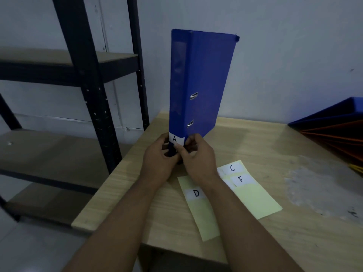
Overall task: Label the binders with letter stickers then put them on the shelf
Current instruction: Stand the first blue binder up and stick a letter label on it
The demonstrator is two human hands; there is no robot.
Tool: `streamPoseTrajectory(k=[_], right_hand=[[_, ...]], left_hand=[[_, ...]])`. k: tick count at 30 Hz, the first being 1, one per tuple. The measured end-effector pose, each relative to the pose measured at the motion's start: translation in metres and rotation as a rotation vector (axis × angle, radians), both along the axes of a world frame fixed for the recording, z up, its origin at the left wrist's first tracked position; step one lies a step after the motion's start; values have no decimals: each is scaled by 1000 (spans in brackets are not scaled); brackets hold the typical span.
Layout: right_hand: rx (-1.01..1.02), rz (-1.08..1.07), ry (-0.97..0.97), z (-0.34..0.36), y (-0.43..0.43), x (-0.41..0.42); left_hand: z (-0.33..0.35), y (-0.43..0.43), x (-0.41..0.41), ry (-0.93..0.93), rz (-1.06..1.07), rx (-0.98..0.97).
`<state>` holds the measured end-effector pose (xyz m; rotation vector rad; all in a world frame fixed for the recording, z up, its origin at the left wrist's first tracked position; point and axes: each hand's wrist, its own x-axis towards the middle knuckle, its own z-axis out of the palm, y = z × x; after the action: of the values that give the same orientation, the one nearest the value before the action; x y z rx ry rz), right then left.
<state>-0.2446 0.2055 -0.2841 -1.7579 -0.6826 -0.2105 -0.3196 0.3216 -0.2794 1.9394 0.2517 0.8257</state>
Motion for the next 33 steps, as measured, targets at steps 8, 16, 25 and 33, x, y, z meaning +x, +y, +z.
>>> streamPoseTrajectory(k=[8,16,25,33], right_hand=[[-78,12,63,-14,-15,14],[-107,-58,69,-13,-16,13],[-82,-85,152,-13,-17,15],[-171,-119,130,-12,-17,13]], left_hand=[[-8,9,6,10,59,-33],[-12,12,8,12,87,-60],[-10,11,8,22,102,-54],[-9,10,6,63,117,-53]])
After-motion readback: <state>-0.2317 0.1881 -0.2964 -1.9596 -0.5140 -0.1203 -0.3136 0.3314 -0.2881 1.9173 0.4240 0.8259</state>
